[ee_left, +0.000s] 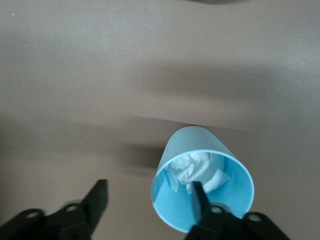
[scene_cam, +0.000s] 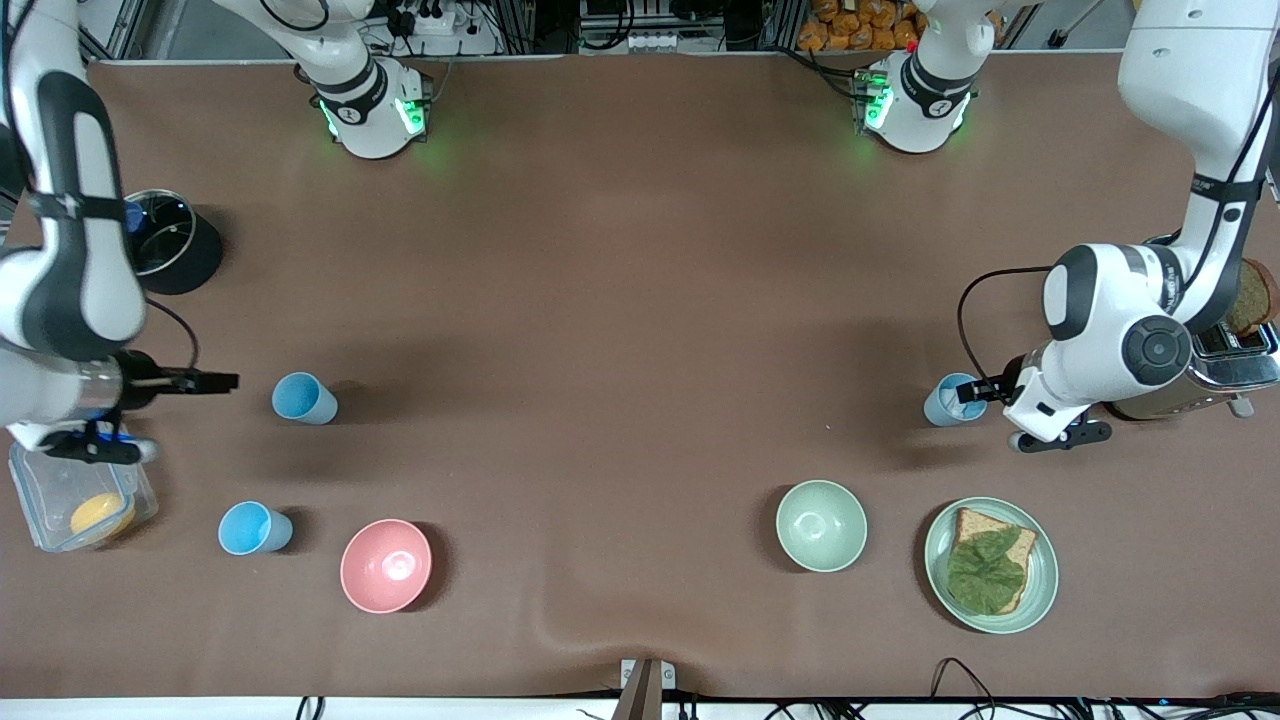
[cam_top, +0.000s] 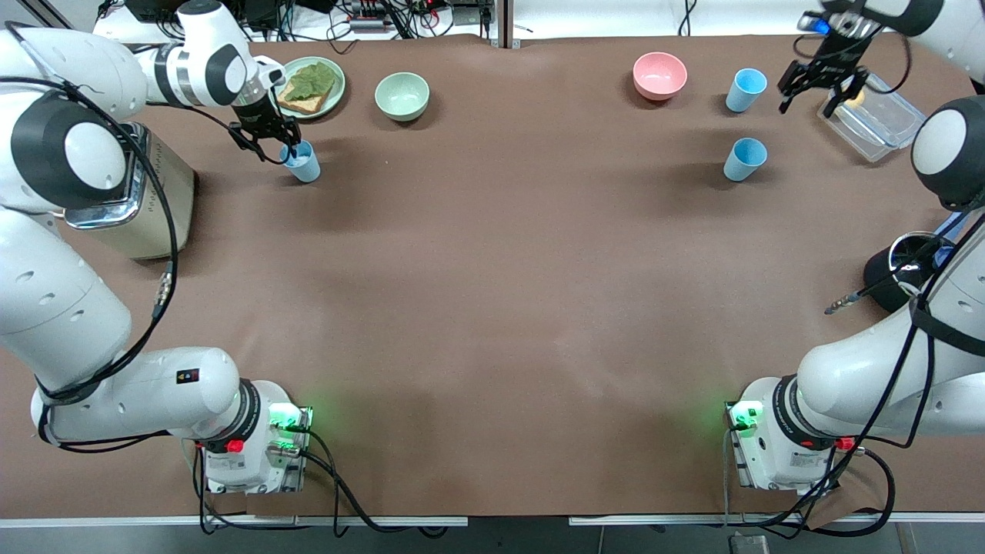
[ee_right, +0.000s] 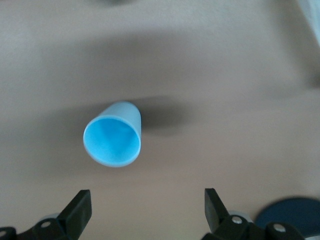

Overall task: Stack blue cups with both arms
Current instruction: 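Close both grippers around their blue cups, then carry the cup with the left gripper toward the table middle while the right lifts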

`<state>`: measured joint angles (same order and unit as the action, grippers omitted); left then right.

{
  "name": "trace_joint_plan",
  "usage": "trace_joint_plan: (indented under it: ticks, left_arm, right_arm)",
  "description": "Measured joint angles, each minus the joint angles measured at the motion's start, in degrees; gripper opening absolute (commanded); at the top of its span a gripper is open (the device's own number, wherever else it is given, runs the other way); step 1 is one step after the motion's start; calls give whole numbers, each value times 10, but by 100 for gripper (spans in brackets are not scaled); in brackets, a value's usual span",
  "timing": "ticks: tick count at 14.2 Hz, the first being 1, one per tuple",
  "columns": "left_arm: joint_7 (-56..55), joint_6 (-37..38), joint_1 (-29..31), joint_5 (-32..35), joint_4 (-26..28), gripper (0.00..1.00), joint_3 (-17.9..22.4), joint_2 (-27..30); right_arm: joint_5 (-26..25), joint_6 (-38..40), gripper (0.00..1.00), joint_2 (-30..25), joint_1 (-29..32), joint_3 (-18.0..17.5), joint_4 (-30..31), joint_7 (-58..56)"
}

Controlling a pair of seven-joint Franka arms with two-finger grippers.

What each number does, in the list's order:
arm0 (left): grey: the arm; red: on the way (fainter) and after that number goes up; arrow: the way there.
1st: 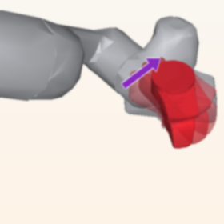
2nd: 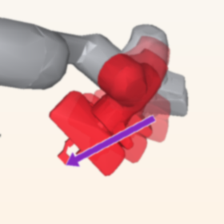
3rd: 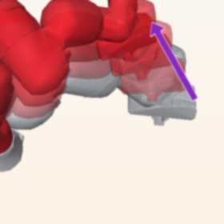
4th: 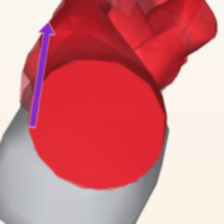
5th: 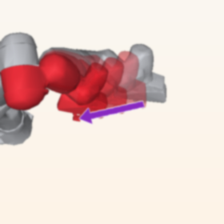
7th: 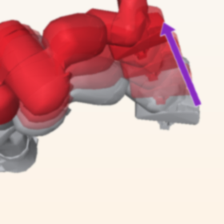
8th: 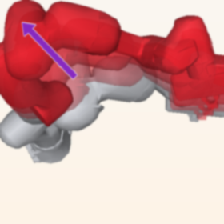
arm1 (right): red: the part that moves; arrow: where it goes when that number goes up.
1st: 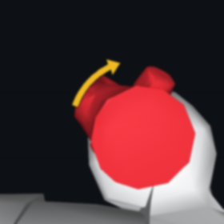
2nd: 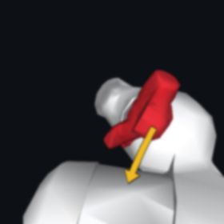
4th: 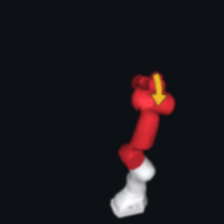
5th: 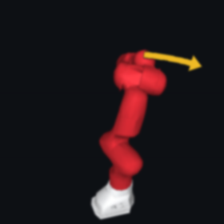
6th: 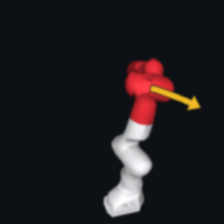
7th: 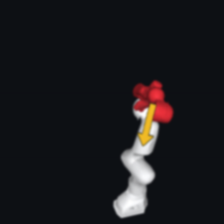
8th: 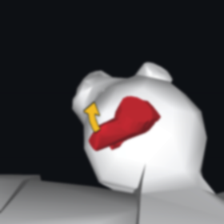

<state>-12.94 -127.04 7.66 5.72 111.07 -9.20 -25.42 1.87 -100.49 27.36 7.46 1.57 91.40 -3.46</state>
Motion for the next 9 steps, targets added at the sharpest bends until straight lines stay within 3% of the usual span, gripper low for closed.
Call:
trace_joint_plan:
  ticks: [6,9]
  left_arm:
    - [1,-2,-18,0,0,0,-12,-5]
    - [-30,7,-22,-6,-6,0,-62,9]
  right_arm:
    - [-1,-59,100,33,-4,-2,42,0]
    - [-1,-74,100,41,-10,-3,56,0]
